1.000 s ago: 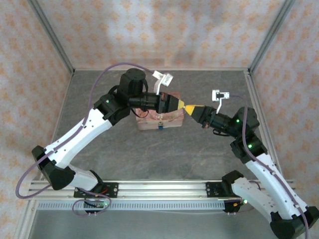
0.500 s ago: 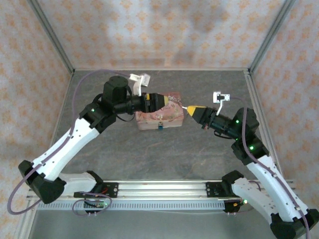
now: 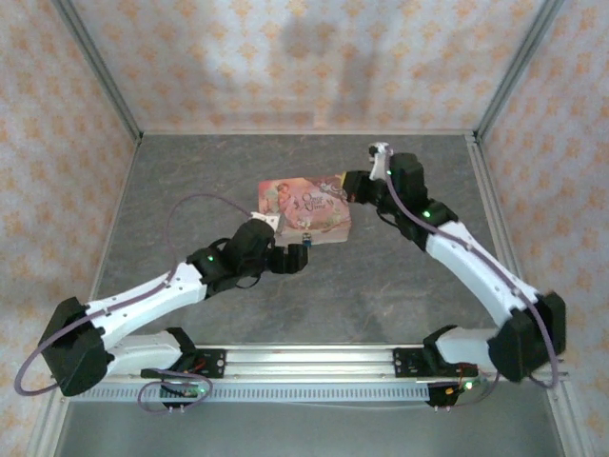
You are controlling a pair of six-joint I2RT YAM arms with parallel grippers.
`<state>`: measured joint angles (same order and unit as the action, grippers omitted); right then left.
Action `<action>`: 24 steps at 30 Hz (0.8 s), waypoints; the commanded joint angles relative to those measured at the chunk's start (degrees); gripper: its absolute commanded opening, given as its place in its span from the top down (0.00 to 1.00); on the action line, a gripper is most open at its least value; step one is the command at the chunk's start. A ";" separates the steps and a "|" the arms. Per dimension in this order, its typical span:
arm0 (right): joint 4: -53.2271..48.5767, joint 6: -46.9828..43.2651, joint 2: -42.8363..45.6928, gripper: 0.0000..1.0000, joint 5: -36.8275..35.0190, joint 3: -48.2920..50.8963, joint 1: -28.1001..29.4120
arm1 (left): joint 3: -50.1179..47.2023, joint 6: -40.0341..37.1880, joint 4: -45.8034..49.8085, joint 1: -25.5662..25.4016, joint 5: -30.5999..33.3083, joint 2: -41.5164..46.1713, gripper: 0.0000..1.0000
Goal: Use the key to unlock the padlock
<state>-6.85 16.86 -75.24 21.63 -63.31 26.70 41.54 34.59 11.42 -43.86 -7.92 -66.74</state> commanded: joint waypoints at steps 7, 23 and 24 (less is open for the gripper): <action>1.53 -3.73 -23.66 1.00 -12.63 -18.43 -0.31 | -8.33 -5.95 -25.59 -1.80 9.82 -7.68 0.06; -13.75 -4.96 -55.69 1.00 -16.81 -53.92 -0.51 | -6.81 -8.83 -45.97 0.96 5.38 -28.36 0.08; -14.01 -4.86 -56.40 1.00 -16.51 -54.63 -0.51 | -6.28 -9.32 -46.29 0.94 5.18 -28.97 0.08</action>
<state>-17.12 12.78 -129.82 6.37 -115.02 26.41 33.21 27.83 -29.69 -43.13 -2.39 -94.59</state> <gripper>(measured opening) 0.041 0.922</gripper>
